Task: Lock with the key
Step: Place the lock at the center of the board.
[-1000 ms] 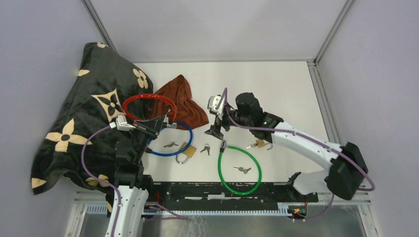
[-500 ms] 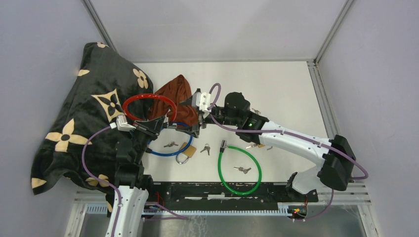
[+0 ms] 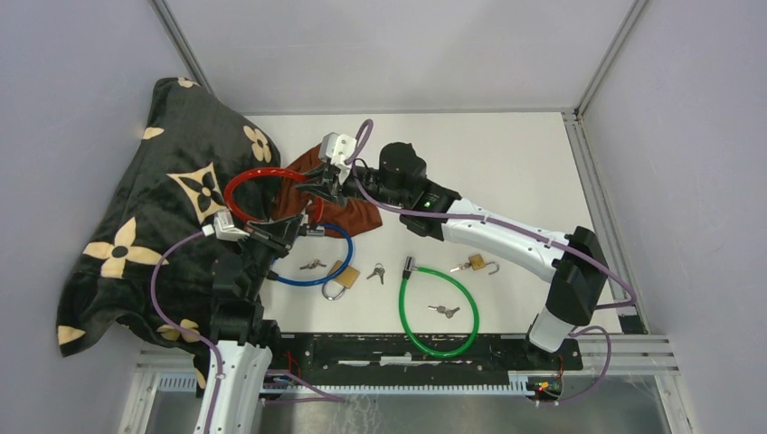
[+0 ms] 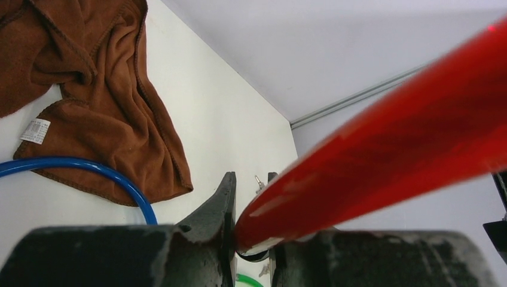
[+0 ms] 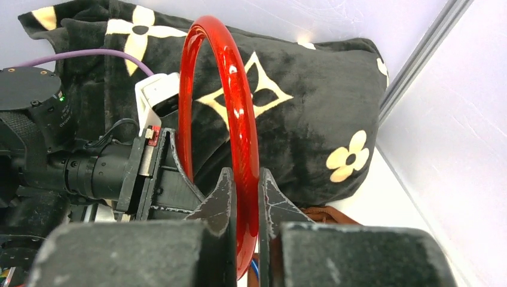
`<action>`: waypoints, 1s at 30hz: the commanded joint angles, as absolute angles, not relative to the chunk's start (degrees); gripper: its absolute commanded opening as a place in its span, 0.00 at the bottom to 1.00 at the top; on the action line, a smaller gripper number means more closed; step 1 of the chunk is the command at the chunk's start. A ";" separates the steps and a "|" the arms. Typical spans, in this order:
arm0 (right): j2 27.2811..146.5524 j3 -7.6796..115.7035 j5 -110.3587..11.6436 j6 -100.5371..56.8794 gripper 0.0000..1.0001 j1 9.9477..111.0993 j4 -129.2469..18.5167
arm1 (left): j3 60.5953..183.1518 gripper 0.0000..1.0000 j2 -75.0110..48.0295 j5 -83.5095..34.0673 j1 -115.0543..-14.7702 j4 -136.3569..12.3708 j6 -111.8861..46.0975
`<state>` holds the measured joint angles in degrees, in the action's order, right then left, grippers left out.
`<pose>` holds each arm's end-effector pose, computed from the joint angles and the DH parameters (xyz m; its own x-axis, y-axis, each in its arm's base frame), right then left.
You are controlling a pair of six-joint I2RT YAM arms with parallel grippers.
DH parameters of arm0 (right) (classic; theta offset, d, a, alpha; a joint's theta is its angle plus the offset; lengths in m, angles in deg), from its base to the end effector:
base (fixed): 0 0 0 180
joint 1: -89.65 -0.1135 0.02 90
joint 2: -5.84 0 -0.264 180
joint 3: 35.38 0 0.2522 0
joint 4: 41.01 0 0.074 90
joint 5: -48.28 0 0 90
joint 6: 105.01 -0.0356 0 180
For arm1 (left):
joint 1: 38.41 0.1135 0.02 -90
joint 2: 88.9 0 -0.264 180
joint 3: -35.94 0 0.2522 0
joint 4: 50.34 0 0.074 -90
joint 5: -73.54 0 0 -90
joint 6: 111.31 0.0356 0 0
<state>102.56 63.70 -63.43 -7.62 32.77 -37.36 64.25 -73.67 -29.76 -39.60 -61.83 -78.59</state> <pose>0.2126 0.3500 0.3973 0.1827 0.0613 -0.9813 -0.9636 0.2092 -0.1663 0.1193 -0.0107 0.2429 -0.1954 -0.8149 -0.5457 0.1585 0.5229 -0.8375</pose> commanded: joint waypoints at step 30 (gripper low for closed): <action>103.04 41.32 -59.90 -15.54 0.44 84.32 -62.78 | 63.28 1.00 -76.74 -26.39 -39.34 -62.63 -78.40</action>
